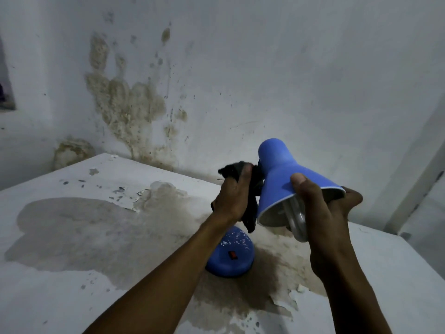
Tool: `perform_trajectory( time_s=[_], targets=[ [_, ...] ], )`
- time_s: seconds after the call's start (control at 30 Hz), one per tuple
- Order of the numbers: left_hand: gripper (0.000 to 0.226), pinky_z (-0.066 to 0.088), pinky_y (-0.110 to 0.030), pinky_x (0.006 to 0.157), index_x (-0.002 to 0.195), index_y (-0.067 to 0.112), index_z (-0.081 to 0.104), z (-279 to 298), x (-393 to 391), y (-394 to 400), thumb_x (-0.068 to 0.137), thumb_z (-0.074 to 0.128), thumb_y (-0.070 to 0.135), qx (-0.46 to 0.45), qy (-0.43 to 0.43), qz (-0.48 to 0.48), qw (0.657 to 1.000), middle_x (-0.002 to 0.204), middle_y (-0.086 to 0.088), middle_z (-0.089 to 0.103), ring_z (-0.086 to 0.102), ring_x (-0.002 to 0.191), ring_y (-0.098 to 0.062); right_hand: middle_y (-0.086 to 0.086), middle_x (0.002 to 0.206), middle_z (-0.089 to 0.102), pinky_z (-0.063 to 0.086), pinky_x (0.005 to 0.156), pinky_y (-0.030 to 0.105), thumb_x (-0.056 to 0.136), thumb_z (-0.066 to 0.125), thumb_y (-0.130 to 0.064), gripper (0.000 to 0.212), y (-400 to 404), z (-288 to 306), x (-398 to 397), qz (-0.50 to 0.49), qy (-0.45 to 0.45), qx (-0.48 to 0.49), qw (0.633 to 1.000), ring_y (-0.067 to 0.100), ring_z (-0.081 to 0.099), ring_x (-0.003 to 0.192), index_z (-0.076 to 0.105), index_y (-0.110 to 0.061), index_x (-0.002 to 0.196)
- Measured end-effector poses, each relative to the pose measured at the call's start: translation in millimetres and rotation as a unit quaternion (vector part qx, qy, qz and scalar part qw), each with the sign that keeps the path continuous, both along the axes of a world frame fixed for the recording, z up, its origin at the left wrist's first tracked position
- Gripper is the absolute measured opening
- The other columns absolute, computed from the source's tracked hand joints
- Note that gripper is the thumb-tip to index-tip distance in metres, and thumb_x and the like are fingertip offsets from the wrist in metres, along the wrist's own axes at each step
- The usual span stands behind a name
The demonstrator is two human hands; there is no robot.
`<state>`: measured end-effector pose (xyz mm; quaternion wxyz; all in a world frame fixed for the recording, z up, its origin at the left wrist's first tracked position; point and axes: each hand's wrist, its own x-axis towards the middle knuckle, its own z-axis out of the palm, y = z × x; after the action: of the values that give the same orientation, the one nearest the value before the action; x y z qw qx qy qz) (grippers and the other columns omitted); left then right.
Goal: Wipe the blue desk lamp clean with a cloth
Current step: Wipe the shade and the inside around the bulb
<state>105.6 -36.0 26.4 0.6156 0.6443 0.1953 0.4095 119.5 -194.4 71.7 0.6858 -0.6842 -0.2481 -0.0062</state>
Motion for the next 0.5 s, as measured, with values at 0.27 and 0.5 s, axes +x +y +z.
perform_trajectory(
  time_s=[0.27,0.5],
  targets=[
    [0.038,0.038,-0.007,0.056,0.104,0.011,0.064,-47,-15,10,0.104,0.040,0.040,0.055,0.123,0.058,0.989,0.088,0.000,0.063,0.061,0.081,-0.014,-0.011,0.100,0.049,0.056,0.082,0.046,0.038,0.066,-0.089,0.087,7,6,-14,-0.016,0.003,0.001,1.000,0.014,0.061,0.093,0.024,-0.037,0.093],
    [0.031,0.043,-0.018,0.060,0.100,0.015,0.061,-12,-45,15,0.102,0.045,0.041,-0.031,0.016,0.120,0.992,0.090,0.003,0.064,0.059,0.077,-0.004,-0.007,0.092,0.057,0.048,0.061,0.031,0.026,0.058,-0.099,0.101,3,9,-28,-0.053,-0.055,-0.051,0.996,0.010,0.061,0.079,0.037,-0.029,0.095]
  ],
)
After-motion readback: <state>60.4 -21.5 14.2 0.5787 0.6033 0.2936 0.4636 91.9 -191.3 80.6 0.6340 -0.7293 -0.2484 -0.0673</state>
